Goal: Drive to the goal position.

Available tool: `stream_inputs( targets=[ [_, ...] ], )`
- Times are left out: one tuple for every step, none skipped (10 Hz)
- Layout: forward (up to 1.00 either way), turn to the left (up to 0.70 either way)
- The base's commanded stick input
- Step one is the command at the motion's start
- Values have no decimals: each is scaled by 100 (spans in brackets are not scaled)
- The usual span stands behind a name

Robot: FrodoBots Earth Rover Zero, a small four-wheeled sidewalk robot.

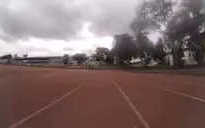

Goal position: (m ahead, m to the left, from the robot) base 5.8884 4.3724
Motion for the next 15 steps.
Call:
stream_inputs(
  targets=[
    [70, 0],
    [70, 0],
    [70, 0],
    [70, 0],
    [70, 0],
    [70, 0],
    [70, 0],
    [70, 0],
    [70, 0],
    [70, 0],
    [70, 0],
    [70, 0],
    [70, 0],
    [70, 0],
    [70, 0]
  ],
)
